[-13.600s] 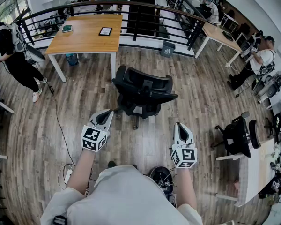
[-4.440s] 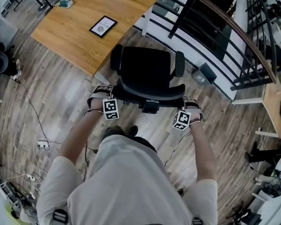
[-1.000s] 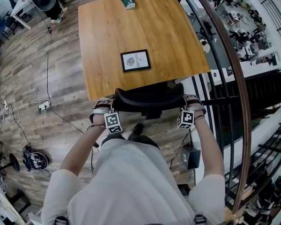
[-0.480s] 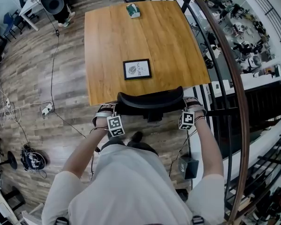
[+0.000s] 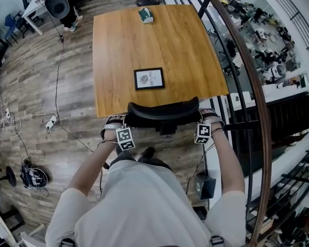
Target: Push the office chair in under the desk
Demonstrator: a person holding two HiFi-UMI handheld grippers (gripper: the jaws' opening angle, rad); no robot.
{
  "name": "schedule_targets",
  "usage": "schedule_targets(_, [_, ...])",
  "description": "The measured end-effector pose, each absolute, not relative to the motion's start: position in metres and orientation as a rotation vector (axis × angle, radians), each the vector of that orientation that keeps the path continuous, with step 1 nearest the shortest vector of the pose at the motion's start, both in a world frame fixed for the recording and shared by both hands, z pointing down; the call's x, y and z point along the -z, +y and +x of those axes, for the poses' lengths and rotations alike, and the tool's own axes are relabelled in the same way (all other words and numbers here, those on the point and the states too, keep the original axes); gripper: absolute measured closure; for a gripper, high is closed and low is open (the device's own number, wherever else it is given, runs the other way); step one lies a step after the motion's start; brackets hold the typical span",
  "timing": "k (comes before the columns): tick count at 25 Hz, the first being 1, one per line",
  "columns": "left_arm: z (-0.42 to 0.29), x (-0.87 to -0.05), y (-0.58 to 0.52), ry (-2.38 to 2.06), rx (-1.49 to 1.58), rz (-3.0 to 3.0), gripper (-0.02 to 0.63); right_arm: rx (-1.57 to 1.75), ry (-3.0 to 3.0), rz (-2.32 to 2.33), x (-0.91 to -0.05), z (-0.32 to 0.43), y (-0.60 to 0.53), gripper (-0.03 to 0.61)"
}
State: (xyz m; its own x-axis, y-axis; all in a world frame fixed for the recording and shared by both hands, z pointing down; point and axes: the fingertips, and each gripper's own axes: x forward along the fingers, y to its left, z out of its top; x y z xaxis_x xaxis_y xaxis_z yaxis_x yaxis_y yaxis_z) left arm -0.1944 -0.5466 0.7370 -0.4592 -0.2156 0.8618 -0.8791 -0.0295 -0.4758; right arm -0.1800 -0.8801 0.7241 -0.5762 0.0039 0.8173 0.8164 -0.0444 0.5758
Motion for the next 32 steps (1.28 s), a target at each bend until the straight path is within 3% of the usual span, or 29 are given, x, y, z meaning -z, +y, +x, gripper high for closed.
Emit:
schedule_targets(7, [-0.196,-0.735,-0.535,-1.685,-1.518,1.126,0.399,1.648,-1.531,-0.901,-0.728,-0.171,-0.882,0.438])
schedule_targets(11, [-0.193,-0.730,-0.533,-1.704,-1.471,1.138,0.399,1.585,-1.559,-0.862,-0.722,-0.171,-0.887,0.388])
schedule_targets(22, [-0.181,-0.680,-0.530,-1.849,-1.261,1.221,0.394,1.324,-1.779,-0.727,-0.673,-0.149,-0.875,0.383])
schedule_targets(32, [-0.183,-0.582,-0.515,-2.170,-0.746,1.308,0.453,0.844,-2.205,-0.455,-0.583,-0.132,-0.844,0.384])
